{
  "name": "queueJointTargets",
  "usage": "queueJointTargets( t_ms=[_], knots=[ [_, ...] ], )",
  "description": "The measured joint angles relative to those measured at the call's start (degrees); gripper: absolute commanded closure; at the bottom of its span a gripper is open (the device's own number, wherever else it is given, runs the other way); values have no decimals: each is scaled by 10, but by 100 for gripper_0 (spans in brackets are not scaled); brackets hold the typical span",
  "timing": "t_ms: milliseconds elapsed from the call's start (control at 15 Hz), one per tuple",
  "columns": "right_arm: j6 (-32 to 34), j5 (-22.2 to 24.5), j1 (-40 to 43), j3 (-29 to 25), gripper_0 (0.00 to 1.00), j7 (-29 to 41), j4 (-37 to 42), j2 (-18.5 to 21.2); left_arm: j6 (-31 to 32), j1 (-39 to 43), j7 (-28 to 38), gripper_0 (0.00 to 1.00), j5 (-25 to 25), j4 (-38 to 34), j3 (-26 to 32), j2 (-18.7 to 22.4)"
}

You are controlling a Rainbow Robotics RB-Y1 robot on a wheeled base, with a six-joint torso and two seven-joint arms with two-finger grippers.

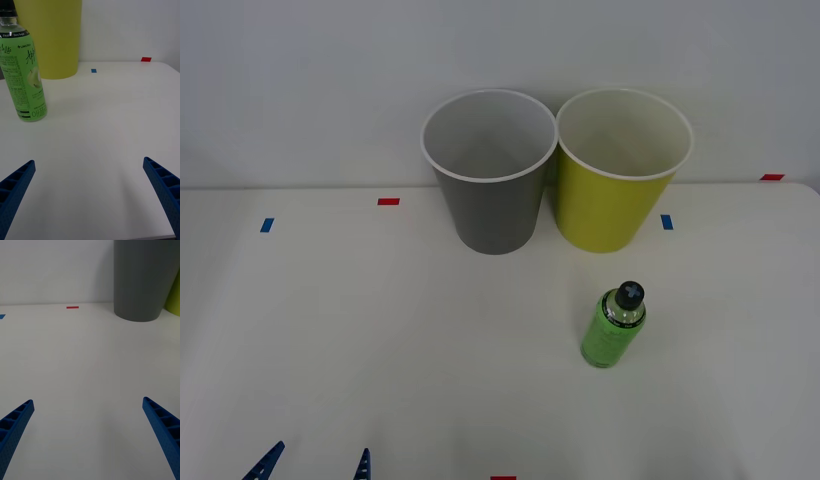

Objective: Put cans in the gray bin and PET bottles in the light green bin.

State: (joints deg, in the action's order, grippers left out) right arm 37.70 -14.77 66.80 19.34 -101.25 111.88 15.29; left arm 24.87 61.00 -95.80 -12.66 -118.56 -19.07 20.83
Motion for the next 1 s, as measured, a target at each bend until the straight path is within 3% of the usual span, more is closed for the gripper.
queueJointTargets(
  t_ms=[1000],
  knots=[
    [0,0,0,0,0,0,0,0,0,0,0,0,0,0,0,0]
  ],
)
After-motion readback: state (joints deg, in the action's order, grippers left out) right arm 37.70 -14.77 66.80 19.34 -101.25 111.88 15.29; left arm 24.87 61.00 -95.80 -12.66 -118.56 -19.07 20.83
